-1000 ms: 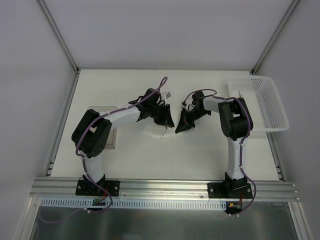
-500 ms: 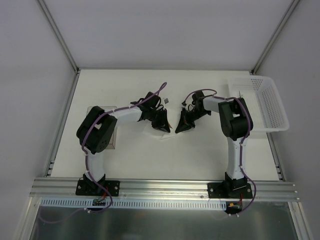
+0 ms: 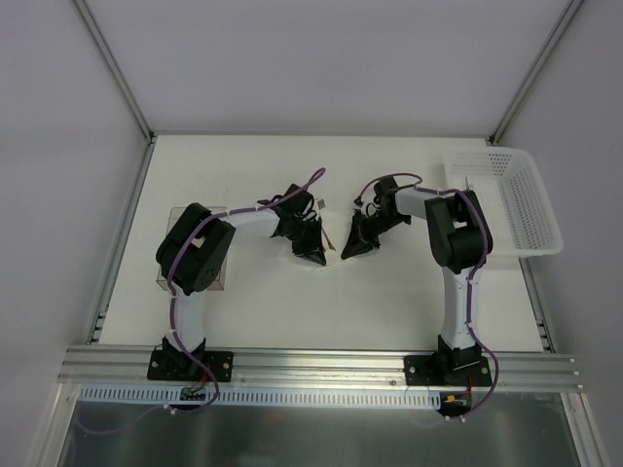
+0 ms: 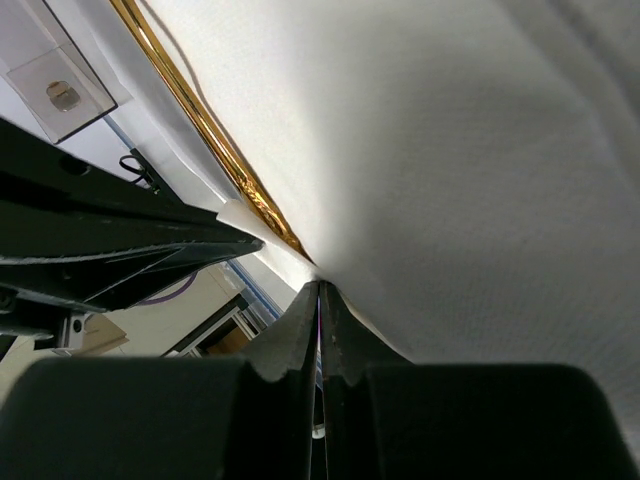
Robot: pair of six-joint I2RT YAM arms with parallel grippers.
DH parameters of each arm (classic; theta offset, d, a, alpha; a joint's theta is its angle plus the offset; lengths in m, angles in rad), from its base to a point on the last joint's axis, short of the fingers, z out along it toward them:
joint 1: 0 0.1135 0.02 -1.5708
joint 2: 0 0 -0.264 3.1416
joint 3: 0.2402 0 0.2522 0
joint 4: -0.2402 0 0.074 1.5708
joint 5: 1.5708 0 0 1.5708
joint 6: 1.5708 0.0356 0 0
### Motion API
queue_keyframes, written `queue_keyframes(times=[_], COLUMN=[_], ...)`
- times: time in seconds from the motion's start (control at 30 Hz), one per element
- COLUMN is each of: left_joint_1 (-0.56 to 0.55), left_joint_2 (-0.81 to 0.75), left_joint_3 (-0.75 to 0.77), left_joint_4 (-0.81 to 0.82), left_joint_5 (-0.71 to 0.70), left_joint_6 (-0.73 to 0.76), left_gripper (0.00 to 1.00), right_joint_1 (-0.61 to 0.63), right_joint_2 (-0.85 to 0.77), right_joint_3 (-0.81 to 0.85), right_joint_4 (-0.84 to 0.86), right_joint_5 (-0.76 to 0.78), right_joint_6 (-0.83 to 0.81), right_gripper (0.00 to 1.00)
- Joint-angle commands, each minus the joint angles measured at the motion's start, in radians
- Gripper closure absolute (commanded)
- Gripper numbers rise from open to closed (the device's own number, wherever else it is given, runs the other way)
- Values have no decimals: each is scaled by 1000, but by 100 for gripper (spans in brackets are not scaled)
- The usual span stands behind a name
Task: Place the utensils on the paper napkin and roll it up
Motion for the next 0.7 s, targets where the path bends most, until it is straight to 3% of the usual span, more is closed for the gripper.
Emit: queue_keyframes(times=[0.0,0.33,0.67], left_joint_1=[5,8,8], left_joint_2=[29,46,51], left_joint_3=[32,36,39], left_joint_4=[-53,-79,-84], left_joint_5=[-34,-74,-74], left_joint_6=[17,18,18], left_gripper=[100,100,100], right_joint_1=[-15,-18,1], right_joint_2=[21,-65,-109], right_joint_3=[-4,0,5], right_joint_4=[-49,-47,18], right_joint_5=[112,8,-90], right_joint_6=[16,-77,-68], right_gripper=[94,82,84])
